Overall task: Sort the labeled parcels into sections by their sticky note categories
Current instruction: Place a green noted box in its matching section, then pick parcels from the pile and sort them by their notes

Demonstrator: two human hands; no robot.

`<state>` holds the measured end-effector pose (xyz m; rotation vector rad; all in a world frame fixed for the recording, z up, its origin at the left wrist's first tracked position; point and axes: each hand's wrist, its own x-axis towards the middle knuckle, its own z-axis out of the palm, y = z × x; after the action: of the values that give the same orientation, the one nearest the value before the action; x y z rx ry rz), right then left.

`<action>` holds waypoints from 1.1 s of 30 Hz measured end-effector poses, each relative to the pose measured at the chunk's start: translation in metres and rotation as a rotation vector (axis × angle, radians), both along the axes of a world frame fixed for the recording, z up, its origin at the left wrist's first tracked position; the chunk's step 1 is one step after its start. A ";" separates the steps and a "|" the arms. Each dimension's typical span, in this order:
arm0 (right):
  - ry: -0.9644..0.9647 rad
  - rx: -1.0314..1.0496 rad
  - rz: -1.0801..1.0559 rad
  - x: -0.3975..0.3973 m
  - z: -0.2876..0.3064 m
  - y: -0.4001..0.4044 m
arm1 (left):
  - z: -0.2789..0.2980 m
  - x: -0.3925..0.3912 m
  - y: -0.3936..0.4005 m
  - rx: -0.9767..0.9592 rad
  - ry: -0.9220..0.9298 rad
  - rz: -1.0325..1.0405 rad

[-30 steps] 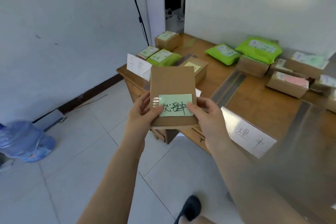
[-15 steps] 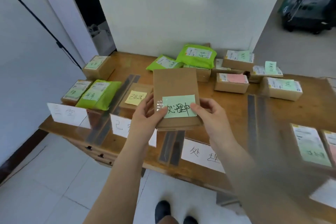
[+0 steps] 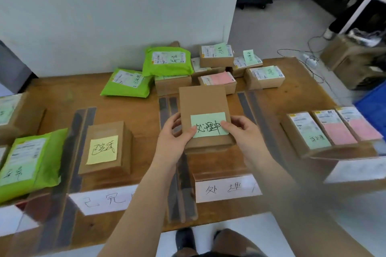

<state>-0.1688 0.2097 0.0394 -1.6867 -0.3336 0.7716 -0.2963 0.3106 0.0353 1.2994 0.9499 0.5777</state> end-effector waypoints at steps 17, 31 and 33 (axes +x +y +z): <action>0.068 -0.259 0.089 0.048 -0.074 0.004 | -0.062 0.046 -0.002 -0.170 0.265 -0.020; 0.076 -0.398 0.253 0.059 -0.104 0.009 | -0.085 0.056 -0.011 -0.222 0.412 0.084; 0.051 -0.409 0.283 0.061 -0.097 0.009 | -0.075 0.060 -0.014 -0.131 0.419 0.094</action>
<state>-0.1079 0.2190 -0.0578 -2.0224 -0.4042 1.1499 -0.2358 0.2969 -0.0400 1.2858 1.3757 0.3104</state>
